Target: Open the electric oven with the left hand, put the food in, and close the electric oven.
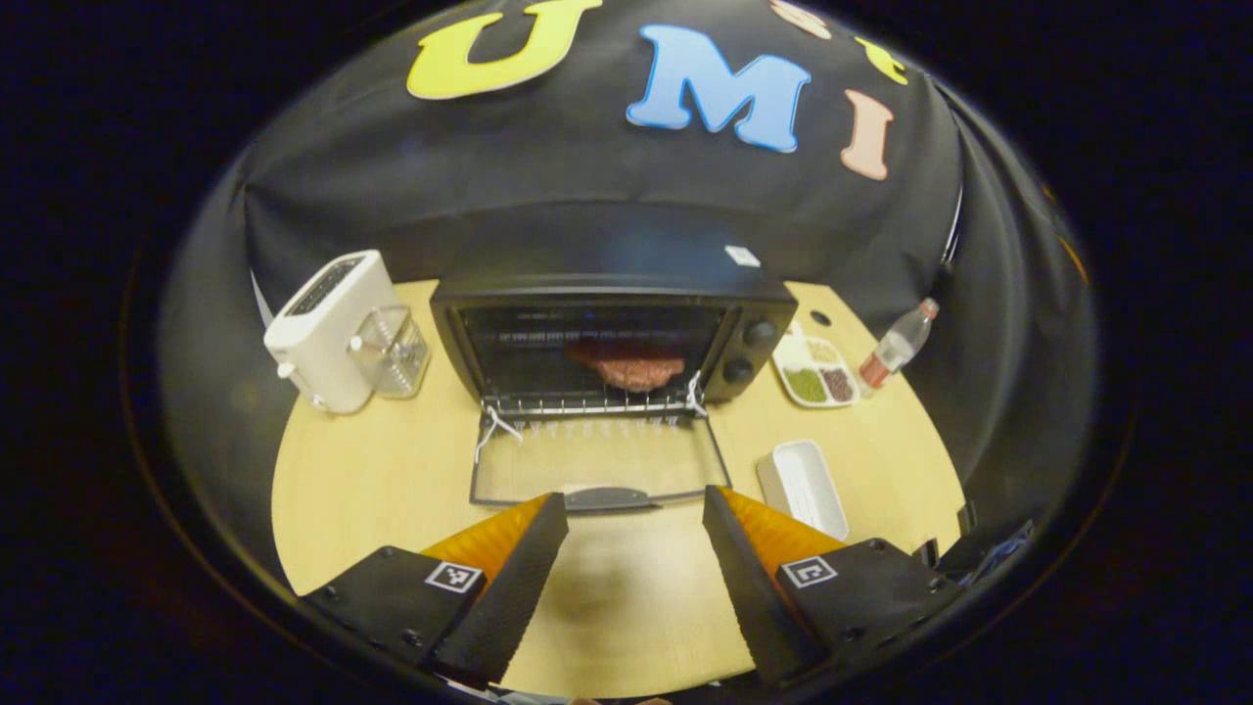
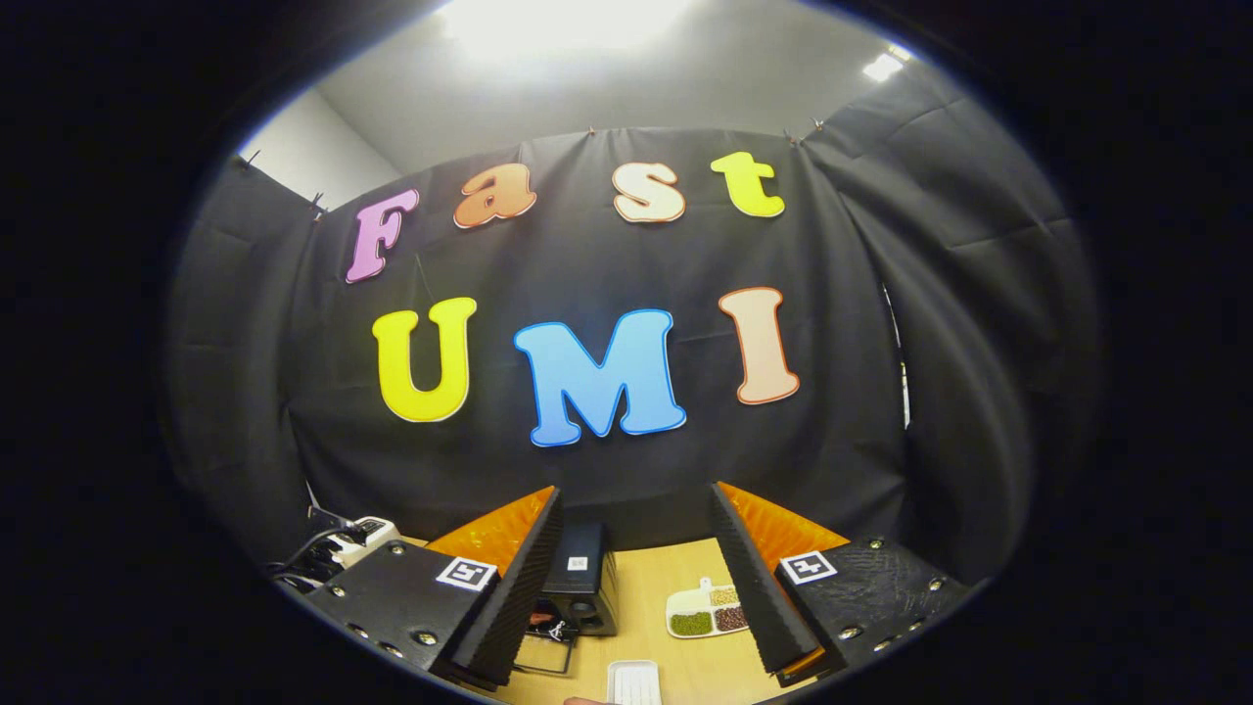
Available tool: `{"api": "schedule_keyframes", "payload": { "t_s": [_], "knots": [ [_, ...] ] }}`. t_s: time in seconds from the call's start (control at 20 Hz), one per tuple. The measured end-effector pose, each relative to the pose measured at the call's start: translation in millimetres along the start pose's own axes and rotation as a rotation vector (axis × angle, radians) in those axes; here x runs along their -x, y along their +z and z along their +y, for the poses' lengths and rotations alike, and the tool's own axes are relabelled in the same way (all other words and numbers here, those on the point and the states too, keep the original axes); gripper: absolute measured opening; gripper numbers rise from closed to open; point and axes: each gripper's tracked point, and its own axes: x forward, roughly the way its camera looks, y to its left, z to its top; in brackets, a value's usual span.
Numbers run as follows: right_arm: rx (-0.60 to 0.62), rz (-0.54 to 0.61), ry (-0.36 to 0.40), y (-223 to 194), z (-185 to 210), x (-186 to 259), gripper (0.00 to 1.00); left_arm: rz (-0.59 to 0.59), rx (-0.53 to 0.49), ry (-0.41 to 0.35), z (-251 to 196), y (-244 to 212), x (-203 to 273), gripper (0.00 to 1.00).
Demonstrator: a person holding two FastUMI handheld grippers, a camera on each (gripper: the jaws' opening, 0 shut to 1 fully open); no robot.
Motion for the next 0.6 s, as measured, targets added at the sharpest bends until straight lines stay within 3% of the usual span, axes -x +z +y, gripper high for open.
{"api": "schedule_keyframes", "payload": {
  "t_s": [0.2,0.35,0.6],
  "knots": [
    [-0.018,0.033,-0.024,-11.7,-15.5,-2.0,0.9,0.138,0.035,0.025,10.2,-32.6,-31.5,0.92],
    [-0.039,0.063,-0.039,-22.3,-25.4,-4.1,0.9,0.213,0.023,0.023,13.7,-49.6,-51.4,0.99],
    [-0.036,0.081,-0.018,-30.8,-19.2,-11.3,0.9,0.295,-0.018,0.03,20.2,-63.1,-84.7,0.95]
  ]
}}
